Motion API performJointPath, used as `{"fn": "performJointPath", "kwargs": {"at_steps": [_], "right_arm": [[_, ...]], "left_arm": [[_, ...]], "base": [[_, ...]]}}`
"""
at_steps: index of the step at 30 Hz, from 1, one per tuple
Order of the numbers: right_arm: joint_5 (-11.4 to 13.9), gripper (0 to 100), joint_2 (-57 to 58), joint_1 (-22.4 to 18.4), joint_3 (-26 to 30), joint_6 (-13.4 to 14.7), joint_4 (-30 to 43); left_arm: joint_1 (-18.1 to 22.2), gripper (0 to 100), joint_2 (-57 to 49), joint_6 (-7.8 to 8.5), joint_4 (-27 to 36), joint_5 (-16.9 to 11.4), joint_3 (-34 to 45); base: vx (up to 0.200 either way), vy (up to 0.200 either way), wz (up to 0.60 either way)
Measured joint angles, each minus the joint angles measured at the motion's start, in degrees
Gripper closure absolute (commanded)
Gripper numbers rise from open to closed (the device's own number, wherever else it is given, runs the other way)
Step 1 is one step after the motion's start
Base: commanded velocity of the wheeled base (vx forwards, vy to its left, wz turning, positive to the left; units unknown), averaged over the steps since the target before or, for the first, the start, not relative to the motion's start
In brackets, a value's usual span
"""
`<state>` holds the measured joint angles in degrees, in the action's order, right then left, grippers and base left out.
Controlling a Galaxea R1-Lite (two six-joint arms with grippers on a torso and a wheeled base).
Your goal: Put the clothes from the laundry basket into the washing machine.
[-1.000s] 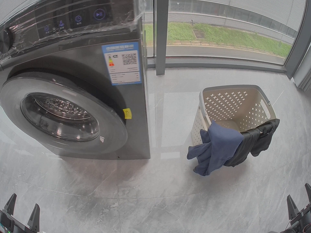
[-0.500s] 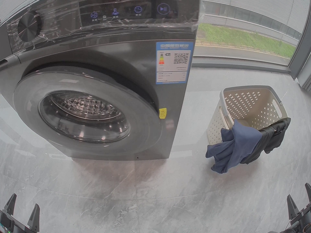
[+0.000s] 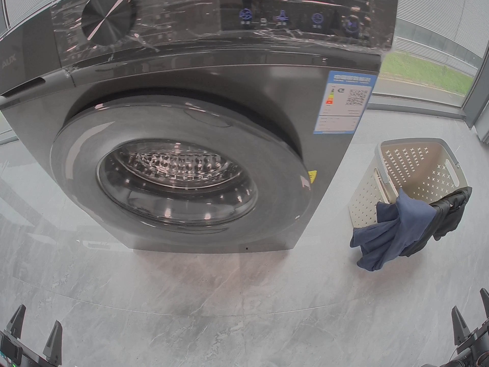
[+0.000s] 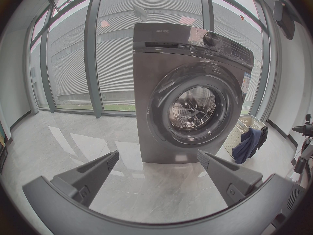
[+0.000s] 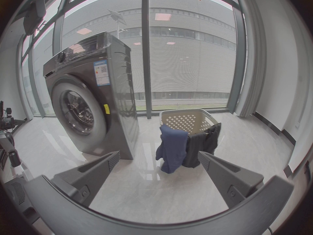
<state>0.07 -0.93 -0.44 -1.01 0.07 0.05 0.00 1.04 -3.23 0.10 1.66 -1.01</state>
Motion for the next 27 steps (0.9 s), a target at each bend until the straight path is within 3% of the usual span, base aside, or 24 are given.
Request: {"fn": "performJointPath", "kwargs": {"at_steps": [6, 24, 27], "right_arm": [[0.4, 0, 0.0, 0.1, 0.0, 0.2, 0.0], [0.5, 0, 0.0, 0.1, 0.0, 0.2, 0.0], [0.4, 0, 0.0, 0.1, 0.0, 0.2, 0.0]], "left_arm": [[0.0, 0, 0.0, 0.01, 0.0, 0.0, 0.0], [0.0, 0, 0.0, 0.0, 0.0, 0.0, 0.0], [0.0, 0, 0.0, 0.01, 0.0, 0.0, 0.0]], "base": [[0.0, 0.2, 0.0], [0.0, 0.0, 0.0], [0.0, 0.2, 0.0]]}}
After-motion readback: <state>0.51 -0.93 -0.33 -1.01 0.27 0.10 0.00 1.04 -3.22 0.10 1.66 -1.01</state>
